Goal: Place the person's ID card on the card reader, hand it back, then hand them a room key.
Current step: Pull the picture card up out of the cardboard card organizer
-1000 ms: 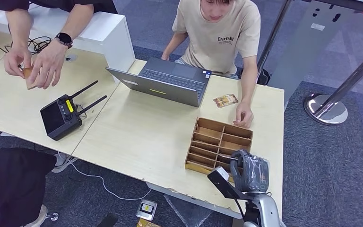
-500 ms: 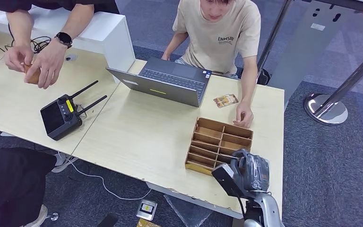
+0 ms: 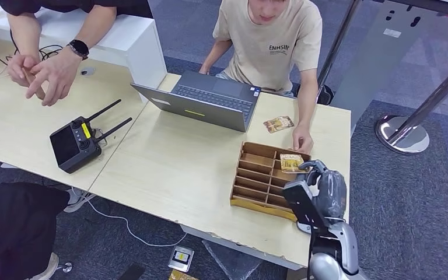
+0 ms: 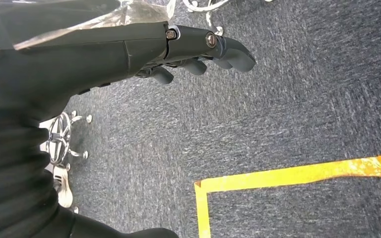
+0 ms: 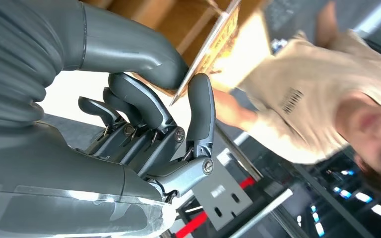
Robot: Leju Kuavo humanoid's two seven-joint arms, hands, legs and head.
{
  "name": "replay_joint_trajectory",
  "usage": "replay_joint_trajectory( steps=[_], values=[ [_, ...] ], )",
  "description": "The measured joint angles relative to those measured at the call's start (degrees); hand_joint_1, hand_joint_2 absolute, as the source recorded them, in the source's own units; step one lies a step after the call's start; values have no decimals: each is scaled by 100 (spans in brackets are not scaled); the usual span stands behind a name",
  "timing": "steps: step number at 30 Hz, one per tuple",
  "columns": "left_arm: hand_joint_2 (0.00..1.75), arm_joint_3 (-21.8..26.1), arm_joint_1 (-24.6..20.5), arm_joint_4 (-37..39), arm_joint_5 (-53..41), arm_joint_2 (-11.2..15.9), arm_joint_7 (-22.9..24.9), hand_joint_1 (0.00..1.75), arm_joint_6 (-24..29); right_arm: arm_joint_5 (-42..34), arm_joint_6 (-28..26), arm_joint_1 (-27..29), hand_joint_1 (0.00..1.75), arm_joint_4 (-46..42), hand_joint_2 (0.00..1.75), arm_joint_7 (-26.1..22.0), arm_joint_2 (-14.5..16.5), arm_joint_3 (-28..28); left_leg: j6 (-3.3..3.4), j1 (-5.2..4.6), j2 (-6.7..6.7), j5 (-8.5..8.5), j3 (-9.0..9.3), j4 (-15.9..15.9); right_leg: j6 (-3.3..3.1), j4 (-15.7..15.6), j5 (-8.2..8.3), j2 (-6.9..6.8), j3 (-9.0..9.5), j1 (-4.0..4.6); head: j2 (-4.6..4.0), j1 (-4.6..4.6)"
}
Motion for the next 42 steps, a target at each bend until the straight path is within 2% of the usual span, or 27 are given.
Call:
replay_joint_trajectory(
  steps=[5, 9, 16, 20, 24, 28, 33, 37, 42],
  values=[
    [175, 0, 1, 0, -17, 15, 0, 0, -5, -341, 182, -77, 175, -500, 175, -196, 3, -211, 0, 0, 0, 0, -1, 0, 0, 0, 0, 0, 0, 0, 0, -1],
    [0, -1, 5, 0, -29, 21, -20, 0, -150, -645, 368, -133, 175, -949, 175, -339, 7, -367, 0, 0, 0, 0, -1, 0, 0, 0, 0, 0, -1, 0, 0, 0],
    [0, -25, 5, 0, -183, 72, -184, 0, -368, -700, 676, -449, 175, -1618, 175, -387, 0, -566, 0, 0, 1, 0, 0, 0, 0, 0, 0, 1, -1, 0, 0, 0],
    [0, -63, 3, 0, -324, 87, -321, 0, -215, -479, 935, -901, 175, -1719, 175, -270, -58, -646, 0, 0, 1, 0, 0, 0, 0, 1, 0, 1, 0, 0, 0, -1],
    [175, -128, -2, 0, -361, 88, -390, 0, -84, -328, 1076, -1331, 175, -1671, 175, -204, -149, -686, 0, 0, 0, 0, 0, 1, 0, 0, 1, 1, 0, 0, 0, 0],
    [175, -165, -14, 0, -371, 87, -540, 0, 211, -227, 1222, -1674, 175, -1512, 175, -165, -233, -700, 0, -1, 0, 0, -6, 1, 0, 1, 0, 1, -5, -1, 0, -1],
    [175, -173, -140, 0, -364, 80, -949, 0, 639, -29, 1561, -2552, 175, -675, 175, -230, -398, -658, 0, -1, -3, 1, -7, 1, 1, 1, 1, 0, -5, 0, 0, -1],
    [175, -177, -240, 0, -394, 55, -1035, 0, 721, 183, 1641, -3107, 175, 155, 175, -337, -467, -590, -1, -1, -7, 3, -7, 1, 2, 2, 3, -2, -3, 0, 0, 1],
    [175, -184, -298, 0, -406, 16, -1110, 0, 735, 598, 1675, -3467, 175, 992, 175, -332, -522, -439, -1, 0, -9, 1, -10, 2, 2, 2, 2, -3, -6, -1, 0, 0]
  ],
)
